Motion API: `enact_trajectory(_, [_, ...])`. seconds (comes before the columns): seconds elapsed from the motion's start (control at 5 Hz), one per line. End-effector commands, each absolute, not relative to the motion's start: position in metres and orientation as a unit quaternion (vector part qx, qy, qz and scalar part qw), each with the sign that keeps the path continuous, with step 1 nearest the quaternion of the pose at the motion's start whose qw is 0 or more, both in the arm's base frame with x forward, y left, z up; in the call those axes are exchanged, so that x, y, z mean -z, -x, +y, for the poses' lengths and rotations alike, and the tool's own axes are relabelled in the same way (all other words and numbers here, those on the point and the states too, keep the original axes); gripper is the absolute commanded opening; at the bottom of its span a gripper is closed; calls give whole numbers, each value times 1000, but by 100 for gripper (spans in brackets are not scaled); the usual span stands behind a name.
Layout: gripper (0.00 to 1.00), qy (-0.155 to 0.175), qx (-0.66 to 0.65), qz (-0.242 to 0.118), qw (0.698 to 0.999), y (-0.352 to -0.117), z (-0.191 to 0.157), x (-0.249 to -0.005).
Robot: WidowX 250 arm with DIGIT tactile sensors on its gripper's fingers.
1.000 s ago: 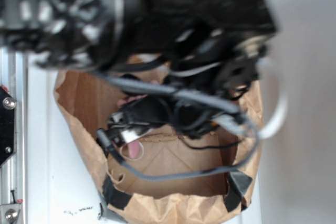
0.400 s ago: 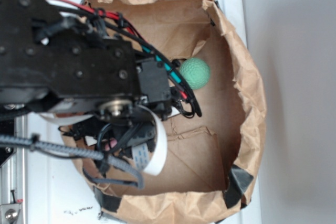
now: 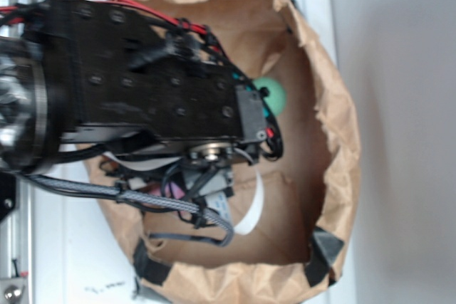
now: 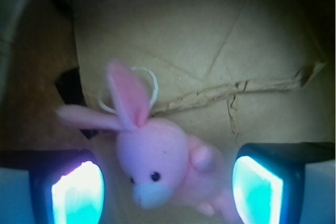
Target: Grab the pink bunny.
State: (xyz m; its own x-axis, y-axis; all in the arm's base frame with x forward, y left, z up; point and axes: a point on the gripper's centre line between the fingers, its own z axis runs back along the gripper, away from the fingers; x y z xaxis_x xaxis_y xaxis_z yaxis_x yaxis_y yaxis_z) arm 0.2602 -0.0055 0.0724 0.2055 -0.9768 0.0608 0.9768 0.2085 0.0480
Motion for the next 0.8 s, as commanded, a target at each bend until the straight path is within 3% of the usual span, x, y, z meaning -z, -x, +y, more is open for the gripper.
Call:
enact_trajectory(0.0, [100, 7, 648, -14, 762, -273, -19, -66])
enact_trajectory(0.4, [100, 25, 676, 22, 736, -255, -26, -55])
enact_trajectory(0.6, [100, 43, 694, 29, 718, -242, -27, -63])
